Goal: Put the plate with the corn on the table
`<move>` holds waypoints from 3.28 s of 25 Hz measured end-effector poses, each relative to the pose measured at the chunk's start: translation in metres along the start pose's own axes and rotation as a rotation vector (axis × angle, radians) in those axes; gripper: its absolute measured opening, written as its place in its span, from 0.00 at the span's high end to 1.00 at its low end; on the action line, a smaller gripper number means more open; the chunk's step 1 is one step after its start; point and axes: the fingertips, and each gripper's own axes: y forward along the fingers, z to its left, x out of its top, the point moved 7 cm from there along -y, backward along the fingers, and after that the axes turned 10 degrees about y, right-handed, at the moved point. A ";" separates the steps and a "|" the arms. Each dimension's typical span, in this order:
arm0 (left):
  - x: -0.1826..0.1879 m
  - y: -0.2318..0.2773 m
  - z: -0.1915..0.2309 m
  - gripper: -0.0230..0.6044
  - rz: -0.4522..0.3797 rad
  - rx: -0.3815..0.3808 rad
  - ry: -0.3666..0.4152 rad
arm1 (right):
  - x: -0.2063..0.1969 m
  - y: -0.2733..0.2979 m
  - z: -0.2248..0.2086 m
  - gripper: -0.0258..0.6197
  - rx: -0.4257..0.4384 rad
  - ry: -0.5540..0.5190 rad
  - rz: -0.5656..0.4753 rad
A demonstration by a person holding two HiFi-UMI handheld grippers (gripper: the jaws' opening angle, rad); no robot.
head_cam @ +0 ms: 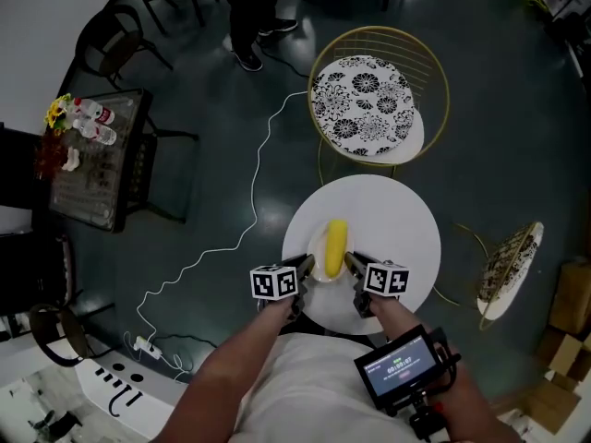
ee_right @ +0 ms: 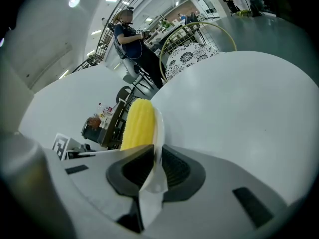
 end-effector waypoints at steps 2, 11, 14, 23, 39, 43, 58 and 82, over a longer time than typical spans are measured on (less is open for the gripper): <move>0.004 0.006 0.004 0.90 0.003 0.006 0.006 | 0.005 0.006 -0.004 0.88 -0.016 -0.013 -0.006; 0.016 0.023 0.013 0.90 0.035 0.055 0.026 | 0.021 0.019 -0.004 0.88 -0.073 -0.044 0.002; 0.020 0.023 0.017 0.90 0.038 0.059 0.024 | 0.025 0.025 0.002 0.88 -0.088 -0.069 0.015; 0.023 0.033 0.020 0.90 0.070 0.082 0.043 | 0.028 0.036 -0.002 0.88 -0.126 -0.119 0.044; 0.022 0.024 0.019 0.82 0.036 0.150 0.070 | 0.027 0.023 -0.012 0.81 -0.149 -0.132 -0.047; 0.024 0.014 0.025 0.82 0.019 0.159 0.081 | 0.026 0.012 -0.014 0.81 -0.158 -0.138 -0.083; 0.004 -0.009 0.012 0.82 0.016 0.147 0.130 | 0.011 -0.021 -0.006 0.95 -0.162 -0.188 -0.121; -0.049 -0.069 -0.065 0.95 -0.105 0.119 0.309 | -0.044 -0.110 -0.002 0.95 -0.021 -0.261 -0.148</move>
